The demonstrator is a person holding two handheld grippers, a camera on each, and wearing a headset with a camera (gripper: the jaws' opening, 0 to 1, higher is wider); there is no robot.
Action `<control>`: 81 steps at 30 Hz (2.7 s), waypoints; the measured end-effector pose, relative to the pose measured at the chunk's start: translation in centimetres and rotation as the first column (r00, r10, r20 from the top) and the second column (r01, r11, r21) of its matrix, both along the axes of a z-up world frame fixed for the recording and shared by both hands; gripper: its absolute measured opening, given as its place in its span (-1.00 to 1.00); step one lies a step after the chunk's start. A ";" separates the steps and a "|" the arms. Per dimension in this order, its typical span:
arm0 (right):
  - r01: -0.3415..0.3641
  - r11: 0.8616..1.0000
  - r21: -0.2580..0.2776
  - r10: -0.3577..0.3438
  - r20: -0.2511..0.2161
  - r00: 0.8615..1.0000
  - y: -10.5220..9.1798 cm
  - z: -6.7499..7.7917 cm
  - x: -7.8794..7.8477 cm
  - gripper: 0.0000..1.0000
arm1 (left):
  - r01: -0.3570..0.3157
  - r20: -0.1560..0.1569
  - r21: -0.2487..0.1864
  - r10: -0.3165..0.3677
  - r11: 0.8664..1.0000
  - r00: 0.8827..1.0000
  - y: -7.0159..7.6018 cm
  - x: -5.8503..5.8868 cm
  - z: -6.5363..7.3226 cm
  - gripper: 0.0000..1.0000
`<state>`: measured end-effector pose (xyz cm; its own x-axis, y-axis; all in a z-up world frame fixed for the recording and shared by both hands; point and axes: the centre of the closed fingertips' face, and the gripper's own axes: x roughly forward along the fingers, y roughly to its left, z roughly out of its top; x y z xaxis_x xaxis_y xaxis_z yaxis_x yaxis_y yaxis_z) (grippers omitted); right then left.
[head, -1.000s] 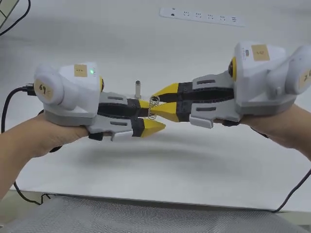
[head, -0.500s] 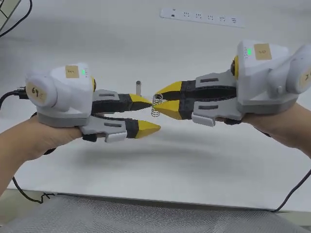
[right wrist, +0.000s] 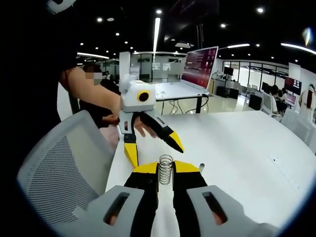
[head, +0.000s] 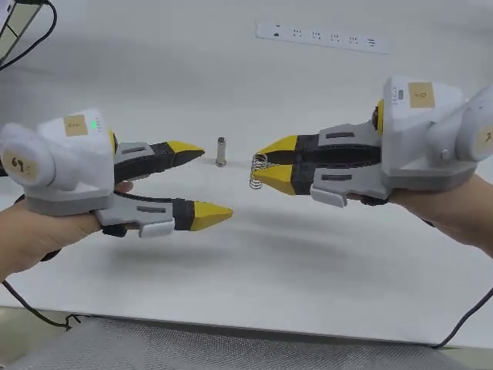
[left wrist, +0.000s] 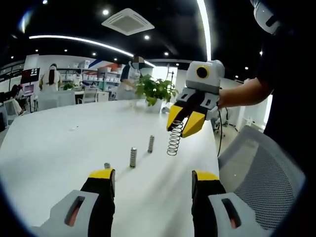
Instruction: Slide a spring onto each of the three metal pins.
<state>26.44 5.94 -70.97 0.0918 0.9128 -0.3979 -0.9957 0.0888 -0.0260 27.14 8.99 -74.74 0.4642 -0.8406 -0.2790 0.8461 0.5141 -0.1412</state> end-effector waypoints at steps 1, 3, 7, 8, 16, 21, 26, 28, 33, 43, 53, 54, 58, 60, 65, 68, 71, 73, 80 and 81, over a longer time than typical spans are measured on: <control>0.000 1.000 0.000 0.000 0.000 1.000 0.0 0.0 0.0 -0.86 | -0.005 0.001 0.000 0.005 1.000 1.000 0.1 0.1 0.0 0.21; 0.008 1.000 0.005 -0.008 -0.004 1.000 0.0 0.0 0.1 -0.86 | -0.018 0.007 0.012 0.018 1.000 1.000 0.5 0.2 -0.1 0.27; 0.018 1.000 0.009 -0.018 -0.004 1.000 -0.1 0.0 0.1 -0.86 | -0.043 0.009 0.015 0.043 0.999 0.999 1.1 0.5 -0.1 0.37; 0.022 1.000 0.010 -0.022 -0.004 1.000 -0.1 0.0 0.1 -0.86 | -0.047 0.008 0.013 0.047 0.999 0.999 1.2 0.6 -0.1 0.39; 0.048 0.999 0.002 -0.048 0.003 0.999 -0.6 -0.4 0.6 -0.86 | -0.084 0.007 0.021 0.084 0.996 0.996 1.9 0.8 -0.4 0.86; 0.046 0.999 -0.013 -0.046 0.009 0.999 -0.8 -0.7 0.6 -0.86 | -0.096 0.003 0.022 0.096 0.995 0.995 2.3 0.8 -0.5 0.96; 0.050 0.999 -0.006 -0.050 -0.001 0.999 -0.7 -0.7 0.7 -0.86 | -0.101 0.006 0.020 0.101 0.995 0.995 2.4 0.7 -0.5 0.97; 0.046 0.999 -0.011 -0.046 0.006 0.999 -0.6 -0.8 0.6 -0.86 | -0.102 0.013 0.028 0.101 0.994 0.995 2.5 0.7 -0.5 0.97; 0.050 0.999 -0.004 -0.050 0.013 0.999 -0.4 -0.6 1.1 -0.86 | -0.115 0.011 0.016 0.115 0.993 0.993 2.7 0.9 -0.3 0.97; 0.053 0.999 0.003 -0.053 0.015 0.998 0.5 -0.6 2.0 -0.86 | -0.121 -0.004 0.010 0.121 0.993 0.993 2.8 0.7 -0.5 0.97; 0.076 0.997 0.015 -0.076 0.003 0.997 1.1 -0.8 3.2 -0.86 | -0.124 -0.011 0.013 0.124 0.992 0.992 3.0 0.4 -0.7 0.97; 0.078 0.997 0.016 -0.078 0.001 0.997 1.2 -0.9 3.4 -0.86 | -0.124 -0.013 0.010 0.124 0.992 0.992 3.0 0.4 -0.7 0.97; 0.077 0.997 0.012 -0.077 -0.002 0.997 1.7 -1.2 3.7 -0.86 | -0.133 -0.015 0.012 0.133 0.991 0.991 3.1 0.5 -0.7 0.97; 0.077 0.997 0.006 -0.077 0.001 0.997 1.9 -1.4 3.9 -0.86 | -0.131 -0.018 0.014 0.131 0.991 0.991 3.1 0.4 -0.8 0.97; 0.087 0.996 0.004 -0.087 0.016 0.996 2.6 -1.6 4.6 -0.85 | -0.134 -0.017 0.013 0.134 0.991 0.991 3.3 0.3 -0.8 0.97; 0.099 0.995 0.009 -0.100 0.018 0.995 3.1 -1.5 5.3 -0.85 | -0.135 -0.019 0.016 0.135 0.991 0.991 3.4 0.2 -0.8 0.97; 0.125 0.992 0.014 -0.125 0.007 0.992 3.3 -1.4 6.1 -0.85 | -0.138 -0.018 0.015 0.138 0.990 0.990 3.5 0.1 -0.9 0.97; 0.142 0.990 0.023 -0.142 0.003 0.990 3.4 -1.3 6.6 -0.85 | -0.139 -0.019 0.014 0.139 0.990 0.990 3.6 0.1 -0.9 0.97; 0.170 0.985 0.040 -0.169 -0.016 0.985 3.9 -1.1 7.7 -0.85 | -0.140 -0.019 0.013 0.140 0.990 0.990 3.6 0.2 -1.0 0.97; 0.171 0.984 0.042 -0.170 -0.019 0.985 4.1 -1.1 7.8 -0.85 | -0.140 -0.019 0.014 0.141 0.990 0.990 3.6 0.2 -1.0 0.97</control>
<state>34.28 10.00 -72.07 0.2421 0.9005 -0.3612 -0.9661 0.2582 -0.0037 27.34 12.63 -75.72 0.5717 -0.7640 -0.2993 0.7623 0.6294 -0.1505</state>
